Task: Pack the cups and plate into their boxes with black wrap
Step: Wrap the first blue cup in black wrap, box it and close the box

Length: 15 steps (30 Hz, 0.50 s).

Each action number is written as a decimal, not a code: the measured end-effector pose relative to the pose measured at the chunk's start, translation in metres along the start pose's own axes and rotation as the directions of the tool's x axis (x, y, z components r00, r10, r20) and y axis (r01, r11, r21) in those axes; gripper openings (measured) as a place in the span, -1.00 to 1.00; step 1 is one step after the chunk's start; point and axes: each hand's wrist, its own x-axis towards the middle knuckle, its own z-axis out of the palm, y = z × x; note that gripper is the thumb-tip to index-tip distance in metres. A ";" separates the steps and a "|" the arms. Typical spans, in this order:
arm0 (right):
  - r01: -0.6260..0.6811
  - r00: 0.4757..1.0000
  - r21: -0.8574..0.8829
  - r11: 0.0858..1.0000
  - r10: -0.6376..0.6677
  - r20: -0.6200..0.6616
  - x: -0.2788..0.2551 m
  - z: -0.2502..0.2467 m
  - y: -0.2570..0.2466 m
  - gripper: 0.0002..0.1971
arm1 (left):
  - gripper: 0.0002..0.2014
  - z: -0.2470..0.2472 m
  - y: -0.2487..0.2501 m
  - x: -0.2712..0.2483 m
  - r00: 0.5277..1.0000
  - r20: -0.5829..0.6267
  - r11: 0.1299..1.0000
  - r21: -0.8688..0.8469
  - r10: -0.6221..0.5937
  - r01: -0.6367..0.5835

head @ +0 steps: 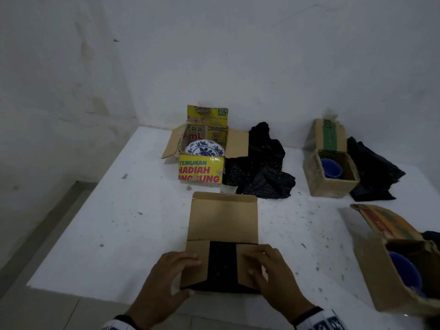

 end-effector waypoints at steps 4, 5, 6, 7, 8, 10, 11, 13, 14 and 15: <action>0.086 0.991 -0.077 0.993 -0.094 -0.099 0.000 0.007 0.007 -0.70 | -0.55 0.000 -0.006 0.003 0.998 -0.057 0.996 -0.094 -0.017 0.012; 0.093 0.989 -0.084 0.992 -0.102 -0.111 0.001 0.008 0.009 -0.71 | -0.56 0.000 -0.006 0.005 0.998 -0.068 0.994 -0.113 -0.016 0.008; 0.088 0.990 -0.076 0.993 -0.095 -0.101 0.003 0.007 0.010 -0.73 | -0.57 0.000 -0.007 0.007 0.997 -0.077 0.992 -0.123 -0.015 0.006; 0.070 0.995 -0.050 0.996 -0.073 -0.067 0.006 0.005 0.010 -0.74 | -0.58 0.001 -0.007 0.011 0.997 -0.075 0.992 -0.126 -0.025 0.016; 0.053 0.999 -0.003 0.999 -0.053 -0.009 0.009 0.002 0.010 -0.73 | -0.58 0.001 -0.007 0.014 0.998 -0.058 0.992 -0.125 -0.038 0.031; 0.014 0.994 0.108 0.994 -0.025 0.104 0.015 -0.003 0.007 -0.51 | -0.53 0.000 -0.003 0.018 0.997 0.003 0.991 -0.107 -0.077 0.077; -0.017 0.990 0.160 0.987 -0.005 0.137 0.018 -0.005 0.007 -0.32 | -0.47 -0.001 -0.002 0.018 0.995 0.021 0.990 -0.100 -0.101 0.102; -0.090 0.990 0.269 0.959 0.057 0.127 0.022 -0.009 0.007 -0.05 | -0.21 -0.001 -0.002 0.016 0.987 0.024 0.979 -0.127 -0.159 0.161; -0.129 0.989 0.317 0.939 0.097 0.113 0.023 -0.011 0.008 0.03 | -0.07 0.000 -0.003 0.014 0.980 0.022 0.966 -0.166 -0.198 0.199; -0.158 0.986 0.357 0.921 0.128 0.105 0.022 -0.011 0.011 0.10 | 0.04 0.000 -0.004 0.013 0.971 0.027 0.947 -0.214 -0.239 0.240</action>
